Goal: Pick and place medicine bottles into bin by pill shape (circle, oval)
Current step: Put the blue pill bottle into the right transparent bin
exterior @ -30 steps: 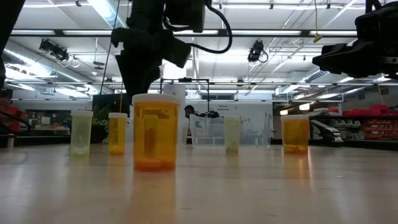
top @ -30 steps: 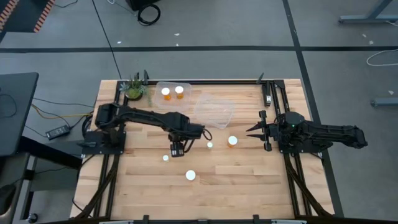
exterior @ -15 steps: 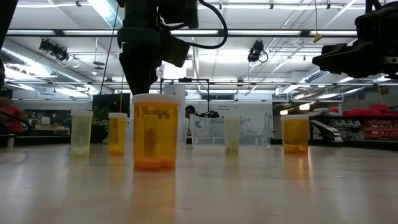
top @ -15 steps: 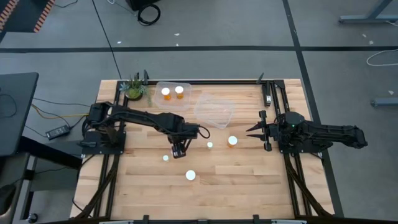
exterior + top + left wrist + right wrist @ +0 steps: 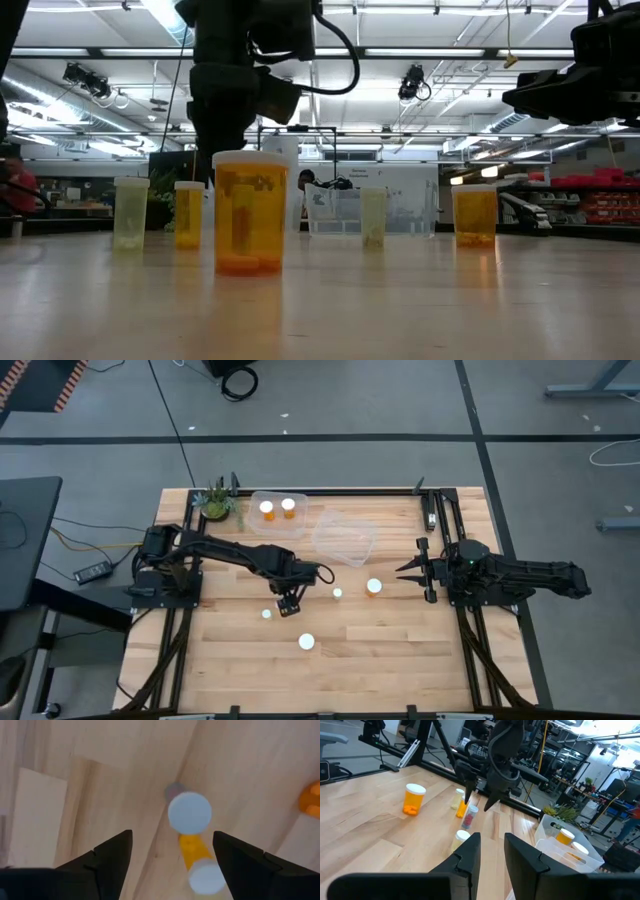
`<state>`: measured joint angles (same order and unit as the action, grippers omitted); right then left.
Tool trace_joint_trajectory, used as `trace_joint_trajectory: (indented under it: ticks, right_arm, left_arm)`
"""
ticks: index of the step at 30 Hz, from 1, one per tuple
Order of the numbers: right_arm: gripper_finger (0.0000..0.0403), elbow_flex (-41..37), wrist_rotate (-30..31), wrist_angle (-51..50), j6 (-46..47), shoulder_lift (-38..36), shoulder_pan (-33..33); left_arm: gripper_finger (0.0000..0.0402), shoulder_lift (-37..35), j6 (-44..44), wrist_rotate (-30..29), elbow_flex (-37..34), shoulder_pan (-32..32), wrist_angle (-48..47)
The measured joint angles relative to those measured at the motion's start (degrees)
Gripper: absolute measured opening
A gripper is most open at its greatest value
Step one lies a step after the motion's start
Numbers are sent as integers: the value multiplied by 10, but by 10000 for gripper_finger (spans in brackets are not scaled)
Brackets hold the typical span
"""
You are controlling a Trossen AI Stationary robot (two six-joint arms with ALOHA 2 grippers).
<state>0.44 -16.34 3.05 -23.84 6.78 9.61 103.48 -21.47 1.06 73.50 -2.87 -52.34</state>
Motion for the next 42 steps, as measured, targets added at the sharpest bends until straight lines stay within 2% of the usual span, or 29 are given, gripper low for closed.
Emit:
trace_joint_trajectory:
  ticks: [13,19,42]
  right_arm:
    - [93,0,0,0,0,0,0]
    - [93,0,0,0,0,0,0]
    - [93,0,0,0,0,0,0]
  left_arm:
    - [288,0,4,-3,-54,-6,101]
    - [278,0,12,-27,-65,-6,140]
    - [132,0,17,-29,-64,2,132]
